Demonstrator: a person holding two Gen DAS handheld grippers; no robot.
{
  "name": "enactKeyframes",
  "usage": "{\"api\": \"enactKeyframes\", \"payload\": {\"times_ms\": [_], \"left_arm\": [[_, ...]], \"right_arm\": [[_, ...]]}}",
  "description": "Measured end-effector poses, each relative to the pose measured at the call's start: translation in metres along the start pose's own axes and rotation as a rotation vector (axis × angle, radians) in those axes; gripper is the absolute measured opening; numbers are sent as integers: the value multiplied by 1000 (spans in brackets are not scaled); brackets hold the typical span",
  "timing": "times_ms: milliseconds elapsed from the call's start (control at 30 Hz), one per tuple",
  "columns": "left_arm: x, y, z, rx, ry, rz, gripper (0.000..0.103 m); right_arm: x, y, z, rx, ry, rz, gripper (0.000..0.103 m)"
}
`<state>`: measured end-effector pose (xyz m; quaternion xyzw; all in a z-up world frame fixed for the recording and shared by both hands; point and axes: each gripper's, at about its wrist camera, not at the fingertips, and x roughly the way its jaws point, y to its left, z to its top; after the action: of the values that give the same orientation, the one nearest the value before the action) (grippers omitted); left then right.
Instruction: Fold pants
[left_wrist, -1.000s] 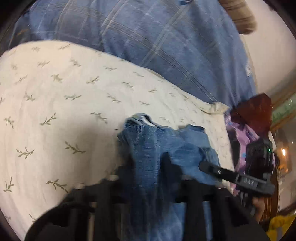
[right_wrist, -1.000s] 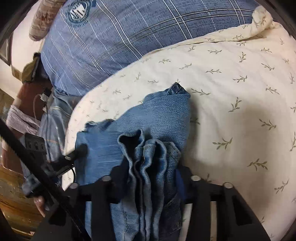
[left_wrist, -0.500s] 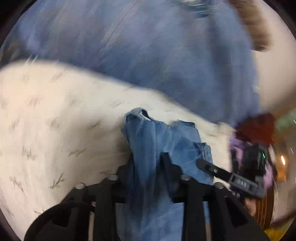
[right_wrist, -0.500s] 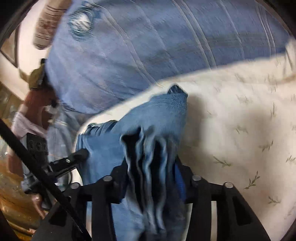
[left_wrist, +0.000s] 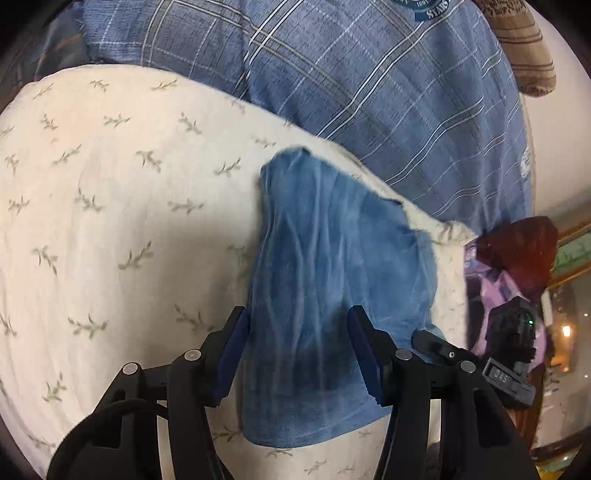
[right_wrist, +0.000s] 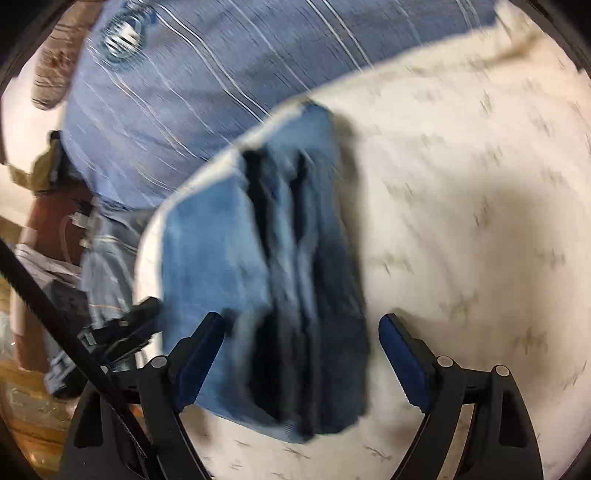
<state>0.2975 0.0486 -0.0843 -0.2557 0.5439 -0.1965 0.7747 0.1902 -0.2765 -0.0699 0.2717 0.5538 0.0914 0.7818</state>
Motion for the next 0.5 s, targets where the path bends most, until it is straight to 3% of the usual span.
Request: {"api": "enactKeyframes", "payload": {"times_ms": [67, 133, 200, 333, 400, 467, 500], "left_arm": [[6, -3, -1, 12, 15, 14, 52], [2, -4, -3, 1, 7, 18, 48], [0, -3, -5, -5, -8, 6, 28], [-15, -21, -14, 65, -80, -21, 22], [-16, -25, -17, 82, -102, 11, 24], [-3, -23, -20, 87, -76, 84, 31], [1, -23, -22, 96, -70, 115, 33]], "right_arm": [[-1, -3, -4, 5, -13, 13, 85], [-5, 1, -3, -18, -14, 40, 67], [-6, 2, -4, -25, -19, 31, 59], [-20, 14, -8, -78, -56, 14, 28], [-30, 23, -9, -123, -100, 2, 28], [-22, 16, -6, -96, -87, 8, 30], [-15, 10, -5, -85, -69, 6, 37]]}}
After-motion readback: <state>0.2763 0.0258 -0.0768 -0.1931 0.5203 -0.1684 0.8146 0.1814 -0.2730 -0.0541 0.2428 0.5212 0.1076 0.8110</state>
